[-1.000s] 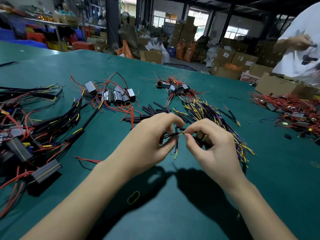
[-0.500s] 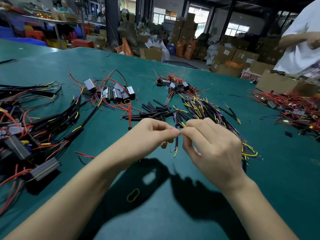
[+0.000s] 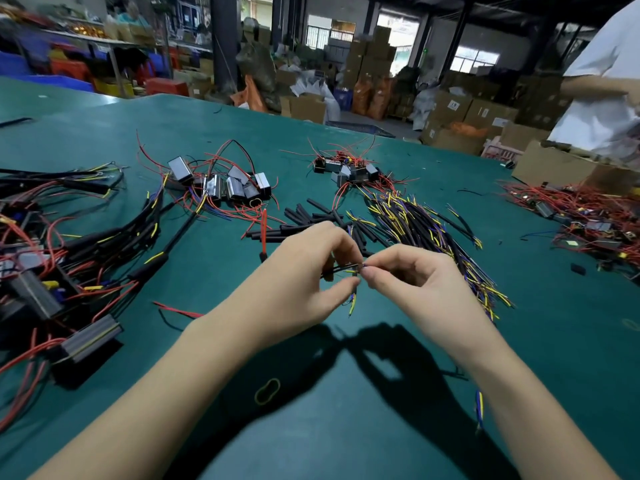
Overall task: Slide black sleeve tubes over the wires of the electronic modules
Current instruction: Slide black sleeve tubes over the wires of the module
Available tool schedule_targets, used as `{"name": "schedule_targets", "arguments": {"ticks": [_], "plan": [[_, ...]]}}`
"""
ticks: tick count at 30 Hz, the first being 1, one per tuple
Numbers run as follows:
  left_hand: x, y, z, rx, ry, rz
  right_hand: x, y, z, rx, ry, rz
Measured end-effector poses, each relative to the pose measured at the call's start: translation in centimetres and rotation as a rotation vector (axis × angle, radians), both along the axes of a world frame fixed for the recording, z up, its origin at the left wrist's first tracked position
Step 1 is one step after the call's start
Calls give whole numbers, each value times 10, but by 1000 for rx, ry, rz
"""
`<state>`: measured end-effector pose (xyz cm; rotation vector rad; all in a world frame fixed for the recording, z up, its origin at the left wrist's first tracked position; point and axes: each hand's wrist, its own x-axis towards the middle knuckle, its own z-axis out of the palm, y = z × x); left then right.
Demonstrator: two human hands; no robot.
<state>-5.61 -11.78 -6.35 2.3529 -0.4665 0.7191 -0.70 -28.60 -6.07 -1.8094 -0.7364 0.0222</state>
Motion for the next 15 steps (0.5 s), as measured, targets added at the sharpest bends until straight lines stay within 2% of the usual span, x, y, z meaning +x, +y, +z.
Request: {"name": "schedule_targets", "arguments": {"ticks": [4,9,12,15], "plan": [[-1,1,2,237,-193,76,-1,-1,3,-18,19,21],[-1,1,3,344,-294,40,0,-6,7,-4,71,65],[-2,-1,1,184,-195,-5,2,-6,4,-32,29,34],[-2,-8,-1,-144,-63,-4,2,-5,0,-87,-226,-79]]}}
